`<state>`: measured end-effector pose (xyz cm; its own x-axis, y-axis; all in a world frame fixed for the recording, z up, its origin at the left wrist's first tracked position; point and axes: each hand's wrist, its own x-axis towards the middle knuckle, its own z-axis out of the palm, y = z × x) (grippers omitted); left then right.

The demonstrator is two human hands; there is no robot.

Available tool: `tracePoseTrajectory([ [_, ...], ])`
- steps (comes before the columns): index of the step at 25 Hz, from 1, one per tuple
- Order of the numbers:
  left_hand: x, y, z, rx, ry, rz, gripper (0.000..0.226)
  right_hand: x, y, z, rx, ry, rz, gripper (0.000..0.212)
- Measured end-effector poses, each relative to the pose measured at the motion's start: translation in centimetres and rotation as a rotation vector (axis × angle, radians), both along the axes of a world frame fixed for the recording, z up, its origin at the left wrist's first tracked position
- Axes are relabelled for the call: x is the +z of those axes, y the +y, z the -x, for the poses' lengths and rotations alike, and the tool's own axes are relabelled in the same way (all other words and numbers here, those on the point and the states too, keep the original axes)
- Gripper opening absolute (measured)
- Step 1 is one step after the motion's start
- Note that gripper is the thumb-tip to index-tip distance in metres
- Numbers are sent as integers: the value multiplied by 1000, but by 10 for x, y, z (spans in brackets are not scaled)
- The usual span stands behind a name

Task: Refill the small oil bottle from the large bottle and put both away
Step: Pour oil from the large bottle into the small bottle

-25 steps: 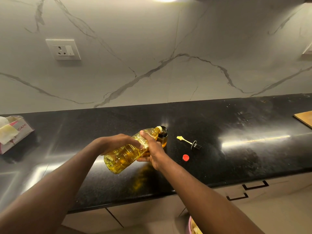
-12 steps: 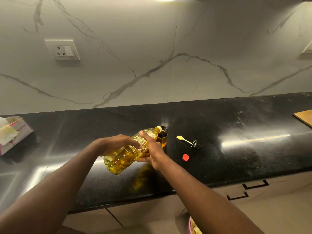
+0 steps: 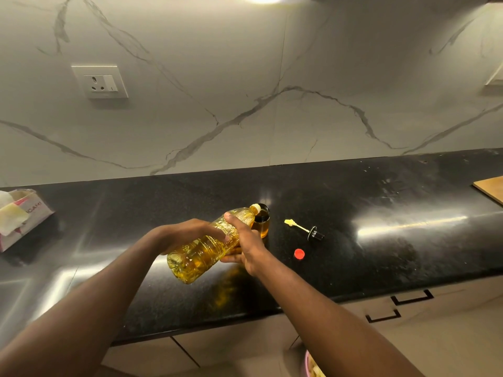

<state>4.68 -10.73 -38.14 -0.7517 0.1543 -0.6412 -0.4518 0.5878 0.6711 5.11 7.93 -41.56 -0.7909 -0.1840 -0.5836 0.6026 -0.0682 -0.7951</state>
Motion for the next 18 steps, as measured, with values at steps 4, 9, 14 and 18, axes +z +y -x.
tracePoseTrajectory([
  [4, -2, 0, -1, -13, 3, 5, 89, 0, 1, 0, -1, -8, 5, 96],
  [9, -7, 2, -7, -21, 23, -26, 87, -4, 2, -1, 8, -18, 7, 93],
  [14, -19, 10, -16, -2, 54, -55, 76, -14, 5, -1, 22, -8, -26, 99],
  [18, -23, 15, -17, -1, 62, -85, 70, -19, 9, 1, 17, 3, -10, 87],
])
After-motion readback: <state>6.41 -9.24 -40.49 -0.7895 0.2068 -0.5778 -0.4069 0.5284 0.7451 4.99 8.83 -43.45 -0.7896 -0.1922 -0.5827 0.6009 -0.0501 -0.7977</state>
